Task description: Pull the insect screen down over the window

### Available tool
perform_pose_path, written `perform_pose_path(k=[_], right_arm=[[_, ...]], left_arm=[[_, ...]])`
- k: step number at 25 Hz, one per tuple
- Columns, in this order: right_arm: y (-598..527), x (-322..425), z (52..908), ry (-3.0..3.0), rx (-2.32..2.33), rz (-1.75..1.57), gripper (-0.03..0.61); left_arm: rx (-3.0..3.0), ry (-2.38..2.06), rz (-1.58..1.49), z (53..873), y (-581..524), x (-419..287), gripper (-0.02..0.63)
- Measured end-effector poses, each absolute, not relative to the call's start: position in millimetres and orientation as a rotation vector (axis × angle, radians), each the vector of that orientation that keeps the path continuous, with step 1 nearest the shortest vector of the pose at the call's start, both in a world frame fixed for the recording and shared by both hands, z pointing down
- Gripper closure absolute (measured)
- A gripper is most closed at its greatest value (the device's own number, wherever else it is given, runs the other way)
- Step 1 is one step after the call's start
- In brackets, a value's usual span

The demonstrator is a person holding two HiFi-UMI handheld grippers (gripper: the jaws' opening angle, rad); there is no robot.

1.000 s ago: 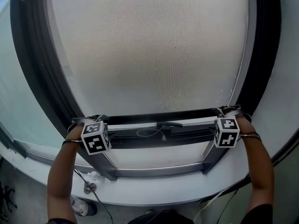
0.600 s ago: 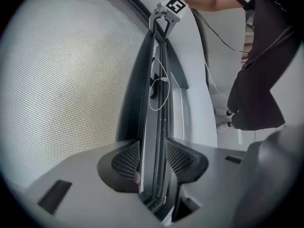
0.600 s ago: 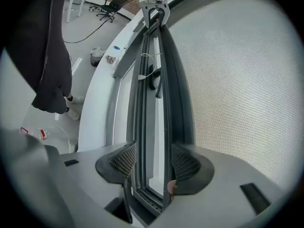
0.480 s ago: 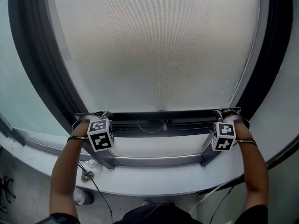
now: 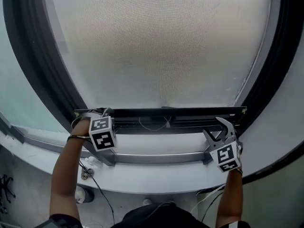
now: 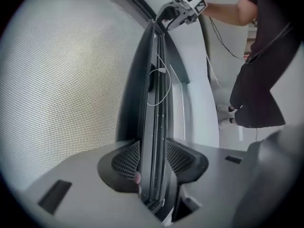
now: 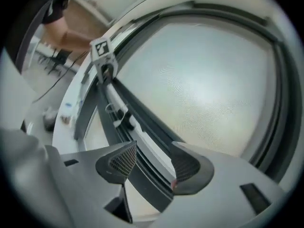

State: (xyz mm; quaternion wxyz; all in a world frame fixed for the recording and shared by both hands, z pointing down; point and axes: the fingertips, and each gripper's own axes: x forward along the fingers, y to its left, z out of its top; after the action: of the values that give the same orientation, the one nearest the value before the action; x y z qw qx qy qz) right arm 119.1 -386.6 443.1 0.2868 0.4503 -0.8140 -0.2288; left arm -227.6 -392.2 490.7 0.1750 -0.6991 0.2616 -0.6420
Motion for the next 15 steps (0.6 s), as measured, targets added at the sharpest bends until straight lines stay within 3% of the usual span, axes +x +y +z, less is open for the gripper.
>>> perform_pose_path(k=[7, 11, 15], right_arm=[[-384.4, 39.8, 481.4, -2.552, 1.577, -0.105, 0.35], [-393.1, 7.1, 499.4, -2.488, 1.597, -0.034, 0.351], [-405.2, -7.5, 509.0, -2.456, 1.609, 0.019, 0.4]], left_arm=[[-1.992, 0.735, -1.815, 490.6, -391.4, -227.6, 0.443], [-2.013, 0.739, -1.802, 490.4, -390.7, -226.7, 0.443], [-2.023, 0.739, -1.791, 490.1, -391.6, -225.2, 0.444]])
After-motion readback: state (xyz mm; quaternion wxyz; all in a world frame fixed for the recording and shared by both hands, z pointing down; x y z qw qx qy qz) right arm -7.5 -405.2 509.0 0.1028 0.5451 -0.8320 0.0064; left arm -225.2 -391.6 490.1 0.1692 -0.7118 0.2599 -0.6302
